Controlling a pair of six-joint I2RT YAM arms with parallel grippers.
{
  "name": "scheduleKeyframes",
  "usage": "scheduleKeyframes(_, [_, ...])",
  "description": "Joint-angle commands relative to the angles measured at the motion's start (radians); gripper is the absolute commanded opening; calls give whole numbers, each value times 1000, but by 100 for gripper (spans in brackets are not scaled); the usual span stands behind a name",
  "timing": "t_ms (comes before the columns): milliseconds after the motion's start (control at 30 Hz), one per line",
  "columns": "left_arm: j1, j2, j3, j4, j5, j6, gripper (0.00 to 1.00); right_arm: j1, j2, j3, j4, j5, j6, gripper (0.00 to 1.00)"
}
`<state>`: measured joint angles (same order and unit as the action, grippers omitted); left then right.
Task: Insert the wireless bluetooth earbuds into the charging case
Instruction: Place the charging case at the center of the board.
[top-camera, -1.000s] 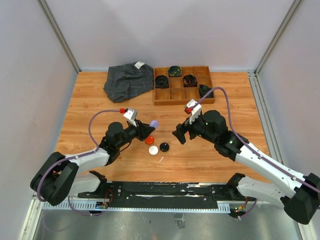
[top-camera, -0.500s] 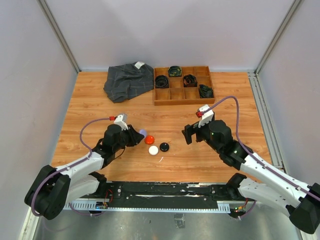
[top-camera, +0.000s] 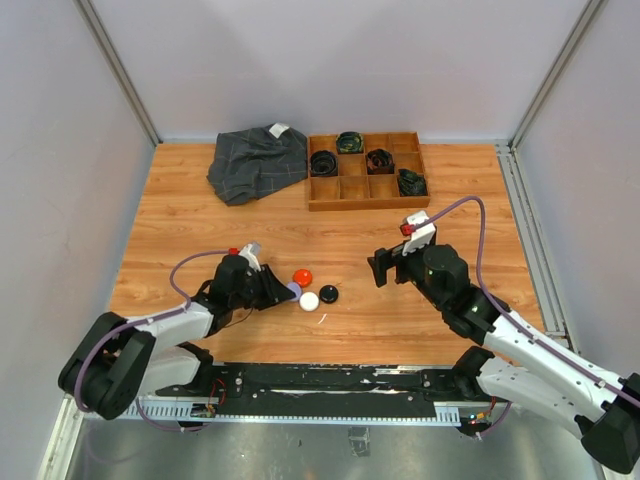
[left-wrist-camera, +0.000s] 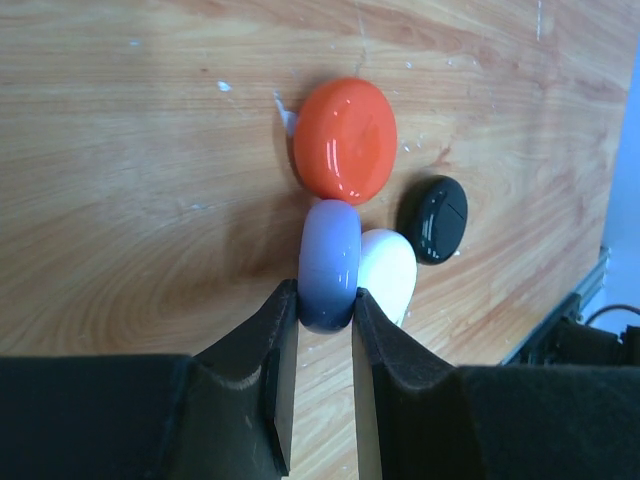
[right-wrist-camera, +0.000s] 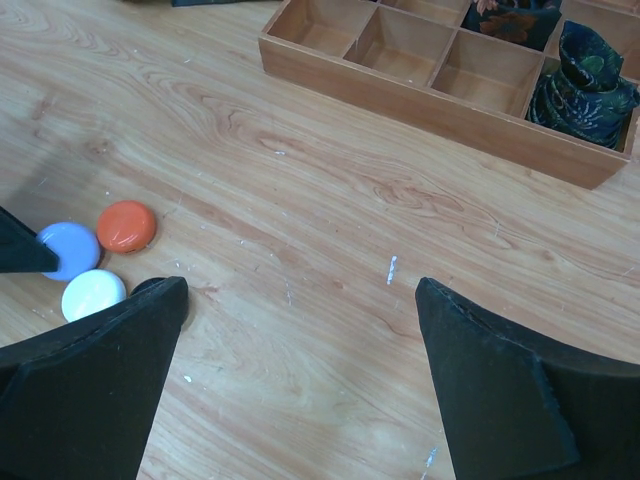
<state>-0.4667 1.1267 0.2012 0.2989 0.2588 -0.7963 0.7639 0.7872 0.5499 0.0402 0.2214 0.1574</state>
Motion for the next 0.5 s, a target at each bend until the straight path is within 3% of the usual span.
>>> scheduleKeyframes(0, [5, 109, 44, 25, 110, 3, 23, -7, -22, -12, 30, 33, 13, 99])
scheduleKeyframes(133, [5, 121, 59, 16, 100, 8, 39, -7, -34, -11, 22, 50, 12, 99])
scheduleKeyframes(300, [5, 74, 71, -102, -15, 12, 63, -7, -54, -12, 10, 86, 13, 99])
scheduleKeyframes(467, [7, -7, 103, -248, -134, 35, 80, -7, -62, -4, -24, 103, 10, 99])
